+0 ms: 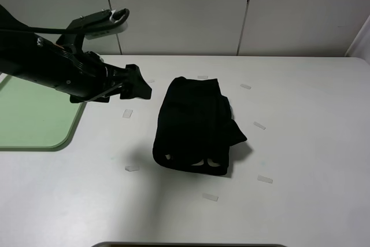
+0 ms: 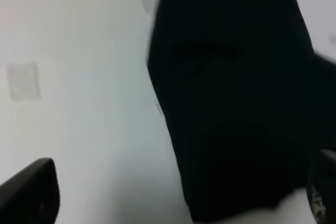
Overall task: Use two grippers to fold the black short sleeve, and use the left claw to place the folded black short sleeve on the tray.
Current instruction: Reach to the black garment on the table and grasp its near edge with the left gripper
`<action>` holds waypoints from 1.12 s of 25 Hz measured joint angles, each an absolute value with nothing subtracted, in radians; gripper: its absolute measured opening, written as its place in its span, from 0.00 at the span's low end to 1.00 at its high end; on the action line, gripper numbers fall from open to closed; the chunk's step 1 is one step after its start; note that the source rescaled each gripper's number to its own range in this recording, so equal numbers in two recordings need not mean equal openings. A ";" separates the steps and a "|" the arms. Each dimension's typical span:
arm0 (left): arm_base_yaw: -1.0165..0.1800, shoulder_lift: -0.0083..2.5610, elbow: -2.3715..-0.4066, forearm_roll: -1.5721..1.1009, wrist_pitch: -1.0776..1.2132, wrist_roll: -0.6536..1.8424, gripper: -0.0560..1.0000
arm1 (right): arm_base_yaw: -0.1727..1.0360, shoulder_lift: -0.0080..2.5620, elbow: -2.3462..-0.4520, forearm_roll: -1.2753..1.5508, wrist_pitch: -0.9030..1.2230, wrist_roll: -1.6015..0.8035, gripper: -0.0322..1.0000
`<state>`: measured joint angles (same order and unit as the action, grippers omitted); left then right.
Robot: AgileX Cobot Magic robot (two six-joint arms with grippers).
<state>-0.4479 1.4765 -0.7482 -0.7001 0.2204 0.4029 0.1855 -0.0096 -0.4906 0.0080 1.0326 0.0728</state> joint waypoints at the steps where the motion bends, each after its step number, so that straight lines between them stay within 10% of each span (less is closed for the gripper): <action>1: -0.444 1.477 -0.748 -0.729 0.253 0.449 0.92 | 0.186 -0.010 -0.491 0.008 1.033 0.073 1.00; 28: -0.377 1.477 -0.727 -0.981 0.334 0.655 0.93 | 0.186 -0.010 -0.491 0.008 1.033 0.073 1.00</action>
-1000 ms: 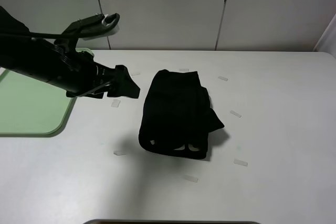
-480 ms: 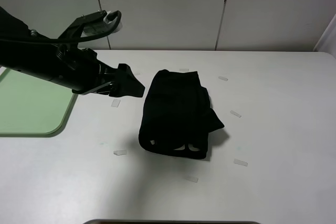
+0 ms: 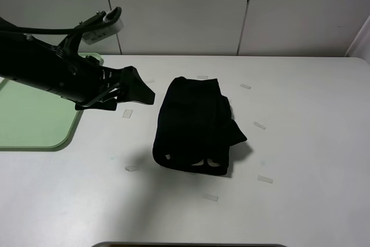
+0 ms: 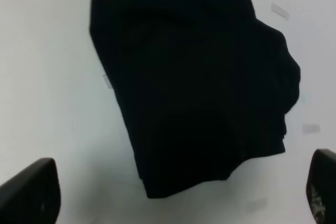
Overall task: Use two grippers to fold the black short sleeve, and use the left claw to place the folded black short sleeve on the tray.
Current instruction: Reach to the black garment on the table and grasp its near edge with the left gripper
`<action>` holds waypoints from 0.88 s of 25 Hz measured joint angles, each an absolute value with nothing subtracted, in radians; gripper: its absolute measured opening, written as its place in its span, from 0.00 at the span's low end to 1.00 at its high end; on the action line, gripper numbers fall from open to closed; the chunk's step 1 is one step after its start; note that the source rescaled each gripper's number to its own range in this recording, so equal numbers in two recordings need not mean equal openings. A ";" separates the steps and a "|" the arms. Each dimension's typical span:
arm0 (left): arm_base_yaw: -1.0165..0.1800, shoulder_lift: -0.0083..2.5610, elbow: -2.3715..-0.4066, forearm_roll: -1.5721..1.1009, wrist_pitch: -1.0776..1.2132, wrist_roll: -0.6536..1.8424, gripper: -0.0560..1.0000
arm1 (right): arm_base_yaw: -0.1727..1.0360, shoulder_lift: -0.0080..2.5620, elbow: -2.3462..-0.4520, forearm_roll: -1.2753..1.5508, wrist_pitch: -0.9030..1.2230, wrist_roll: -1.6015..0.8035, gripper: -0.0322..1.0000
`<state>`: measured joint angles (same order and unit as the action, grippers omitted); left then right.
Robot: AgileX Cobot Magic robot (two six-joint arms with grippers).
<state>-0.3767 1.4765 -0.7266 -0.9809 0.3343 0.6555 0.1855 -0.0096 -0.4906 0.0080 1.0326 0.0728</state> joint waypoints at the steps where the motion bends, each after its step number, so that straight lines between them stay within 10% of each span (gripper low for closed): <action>1: -0.370 1.477 -0.727 -0.981 0.334 0.651 0.94 | 0.186 -0.010 -0.491 0.008 1.033 0.073 1.00; 22: -0.357 1.812 -0.804 -1.299 0.325 0.839 0.94 | 0.186 -0.010 -0.491 0.008 1.033 0.073 1.00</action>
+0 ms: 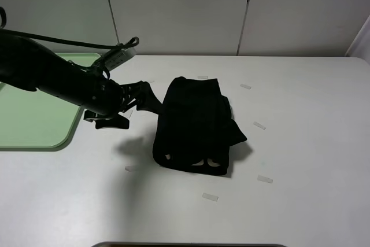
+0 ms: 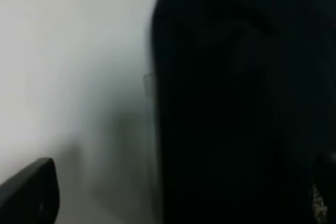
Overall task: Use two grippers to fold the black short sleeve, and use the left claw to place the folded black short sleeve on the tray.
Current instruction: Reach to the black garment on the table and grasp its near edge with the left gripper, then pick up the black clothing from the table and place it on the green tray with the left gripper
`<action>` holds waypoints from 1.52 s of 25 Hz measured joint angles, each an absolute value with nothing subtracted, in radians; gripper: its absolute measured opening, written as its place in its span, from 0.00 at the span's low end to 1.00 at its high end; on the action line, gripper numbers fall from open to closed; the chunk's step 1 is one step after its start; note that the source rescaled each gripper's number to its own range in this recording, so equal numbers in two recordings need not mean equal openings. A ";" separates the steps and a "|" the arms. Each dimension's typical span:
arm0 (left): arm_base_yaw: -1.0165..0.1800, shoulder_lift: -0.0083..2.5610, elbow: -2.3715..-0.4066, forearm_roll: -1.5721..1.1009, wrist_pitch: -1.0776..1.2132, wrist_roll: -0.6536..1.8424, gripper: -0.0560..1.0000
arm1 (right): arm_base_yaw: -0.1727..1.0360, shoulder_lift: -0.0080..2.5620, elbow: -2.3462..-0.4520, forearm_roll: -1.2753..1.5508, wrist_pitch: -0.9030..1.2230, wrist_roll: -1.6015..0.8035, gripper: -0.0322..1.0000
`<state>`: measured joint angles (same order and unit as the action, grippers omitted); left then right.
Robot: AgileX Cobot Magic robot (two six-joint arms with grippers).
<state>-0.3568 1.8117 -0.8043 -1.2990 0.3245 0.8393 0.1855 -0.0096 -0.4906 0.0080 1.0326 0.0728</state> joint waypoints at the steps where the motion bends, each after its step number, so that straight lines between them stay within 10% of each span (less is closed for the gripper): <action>1: -0.367 1.825 -0.812 -1.317 0.321 0.856 0.94 | 0.186 -0.010 -0.491 0.008 1.033 0.073 1.00; 28: -0.533 2.054 -1.039 -1.436 0.149 0.944 0.89 | 0.186 -0.010 -0.491 0.011 1.033 0.072 1.00; 38: -0.542 2.086 -1.062 -1.440 0.145 0.944 0.72 | 0.186 -0.010 -0.491 0.012 1.033 0.072 1.00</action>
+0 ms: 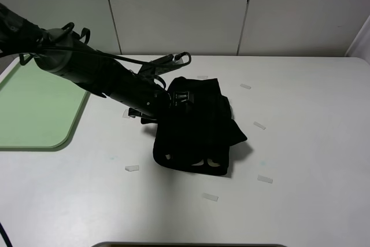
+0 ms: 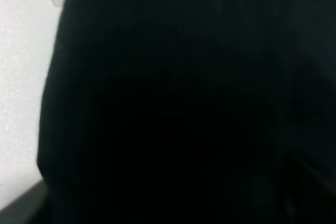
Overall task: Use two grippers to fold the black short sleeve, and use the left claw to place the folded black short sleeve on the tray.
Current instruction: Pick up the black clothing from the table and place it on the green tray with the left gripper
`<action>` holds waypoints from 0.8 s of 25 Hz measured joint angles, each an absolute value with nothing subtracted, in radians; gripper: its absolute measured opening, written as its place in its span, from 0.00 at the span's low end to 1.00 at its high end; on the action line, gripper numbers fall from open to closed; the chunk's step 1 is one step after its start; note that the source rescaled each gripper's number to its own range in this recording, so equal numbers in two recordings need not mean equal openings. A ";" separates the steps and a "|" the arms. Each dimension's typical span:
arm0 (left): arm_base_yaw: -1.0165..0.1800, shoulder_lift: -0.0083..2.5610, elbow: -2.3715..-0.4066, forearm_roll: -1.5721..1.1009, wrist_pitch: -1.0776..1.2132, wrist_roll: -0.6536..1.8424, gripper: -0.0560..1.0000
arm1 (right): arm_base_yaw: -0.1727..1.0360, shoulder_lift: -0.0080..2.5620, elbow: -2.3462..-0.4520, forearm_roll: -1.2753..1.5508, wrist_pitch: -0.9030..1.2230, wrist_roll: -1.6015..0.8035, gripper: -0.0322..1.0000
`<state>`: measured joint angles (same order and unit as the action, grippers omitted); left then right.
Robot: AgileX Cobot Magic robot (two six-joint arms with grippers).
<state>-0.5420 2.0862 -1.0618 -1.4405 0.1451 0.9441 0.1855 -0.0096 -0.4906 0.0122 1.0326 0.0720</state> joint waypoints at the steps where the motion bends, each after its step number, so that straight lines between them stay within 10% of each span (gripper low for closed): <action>1: -0.543 2.086 -1.063 -1.445 0.141 0.944 0.69 | 0.186 -0.010 -0.491 0.012 1.033 0.072 1.00; 9: -0.544 2.086 -1.064 -1.450 0.121 0.944 0.20 | 0.186 -0.010 -0.491 0.012 1.033 0.072 1.00; 20: -0.515 2.060 -1.069 -1.138 0.117 0.953 0.19 | 0.186 -0.010 -0.491 0.012 1.033 0.072 1.00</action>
